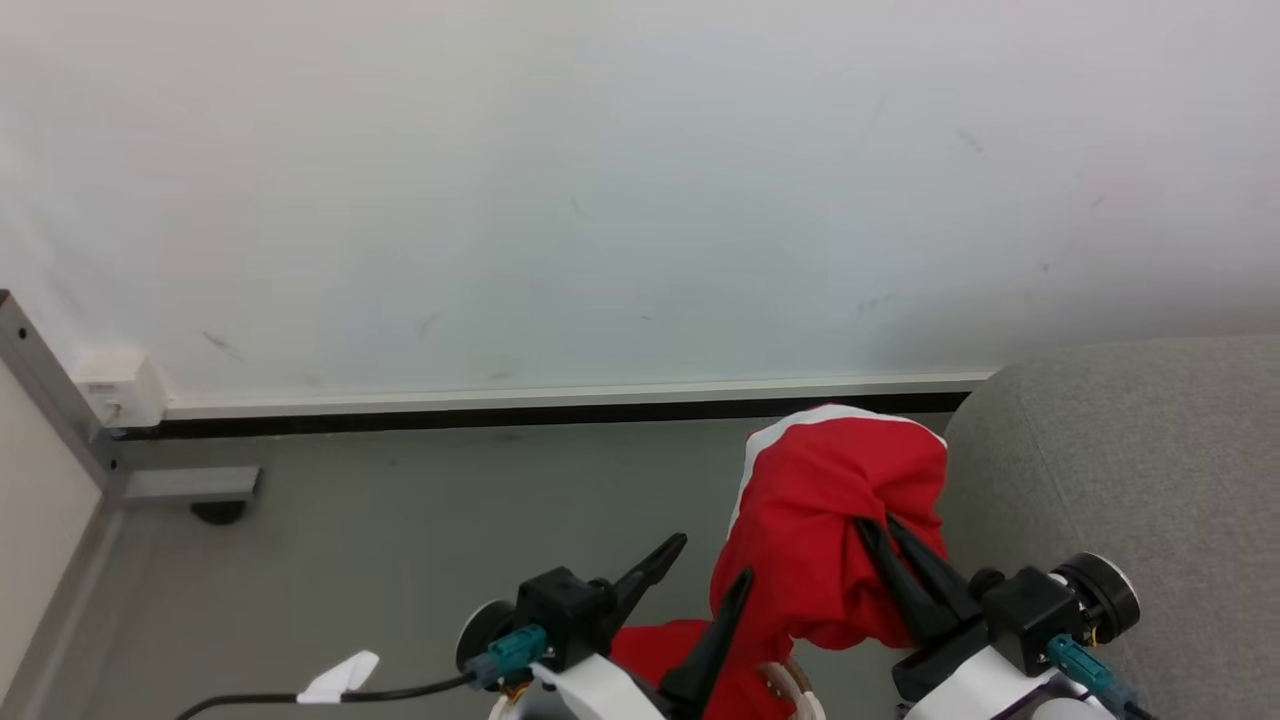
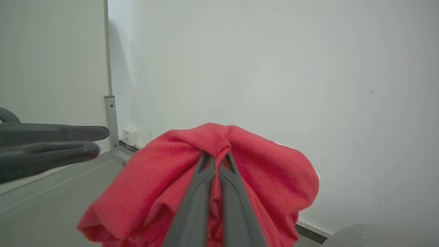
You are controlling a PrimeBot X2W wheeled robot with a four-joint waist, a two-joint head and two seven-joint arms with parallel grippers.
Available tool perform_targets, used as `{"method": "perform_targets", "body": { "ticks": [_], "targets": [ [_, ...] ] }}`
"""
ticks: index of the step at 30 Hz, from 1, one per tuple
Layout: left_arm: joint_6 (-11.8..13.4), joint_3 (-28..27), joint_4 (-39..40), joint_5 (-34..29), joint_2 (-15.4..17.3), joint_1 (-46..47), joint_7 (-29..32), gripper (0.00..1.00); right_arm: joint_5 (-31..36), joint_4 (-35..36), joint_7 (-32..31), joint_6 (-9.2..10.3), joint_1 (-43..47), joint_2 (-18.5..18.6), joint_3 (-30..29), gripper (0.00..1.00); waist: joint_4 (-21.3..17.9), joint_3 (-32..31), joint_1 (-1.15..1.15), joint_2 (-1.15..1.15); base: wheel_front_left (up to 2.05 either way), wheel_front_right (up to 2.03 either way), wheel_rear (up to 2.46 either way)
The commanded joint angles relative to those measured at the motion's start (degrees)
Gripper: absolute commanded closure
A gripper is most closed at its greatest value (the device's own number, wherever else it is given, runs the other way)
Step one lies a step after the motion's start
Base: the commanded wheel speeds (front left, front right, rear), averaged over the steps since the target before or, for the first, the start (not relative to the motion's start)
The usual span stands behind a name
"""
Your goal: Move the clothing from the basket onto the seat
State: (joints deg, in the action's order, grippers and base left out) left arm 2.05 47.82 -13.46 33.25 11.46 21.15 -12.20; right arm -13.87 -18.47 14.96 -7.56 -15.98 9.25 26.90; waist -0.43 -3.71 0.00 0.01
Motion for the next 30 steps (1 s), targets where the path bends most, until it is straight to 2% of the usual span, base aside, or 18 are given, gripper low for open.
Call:
{"method": "perform_targets", "body": {
  "ticks": [1, 13, 24, 30],
  "targets": [
    [-0.1, 0.0, -0.2, -0.6, 0.0, -0.3, -0.7, 0.00, 0.3, 0.7, 0.2, 0.14, 0.9, 0.9, -1.0, 1.00, -1.8, 0.4, 0.00, -0.01, 0.00, 0.00, 0.00],
    [-0.5, 0.8, -0.6, -1.2, -1.1, 0.7, -1.5, 0.00, 1.0, 2.9, 0.2, 0.14, 2.2, 3.2, -6.4, 1.00, -10.7, 2.3, 0.00, -0.01, 0.00, 0.00, 0.00],
    [-2.1, 4.1, -1.3, -2.6, -3.0, 1.2, -1.6, 0.00, 1.2, 4.9, 0.2, 0.14, 4.3, 5.7, -10.4, 1.00, -19.2, 3.9, 0.00, -0.01, 0.00, 0.00, 0.00],
    [-2.2, 4.6, -1.6, -2.8, -3.5, 2.0, -1.7, 0.00, 0.9, 5.6, 0.2, 0.14, 4.8, 5.9, -11.5, 1.00, -21.9, 4.8, 0.00, -0.01, 0.00, 0.00, 0.00]
  ]
}}
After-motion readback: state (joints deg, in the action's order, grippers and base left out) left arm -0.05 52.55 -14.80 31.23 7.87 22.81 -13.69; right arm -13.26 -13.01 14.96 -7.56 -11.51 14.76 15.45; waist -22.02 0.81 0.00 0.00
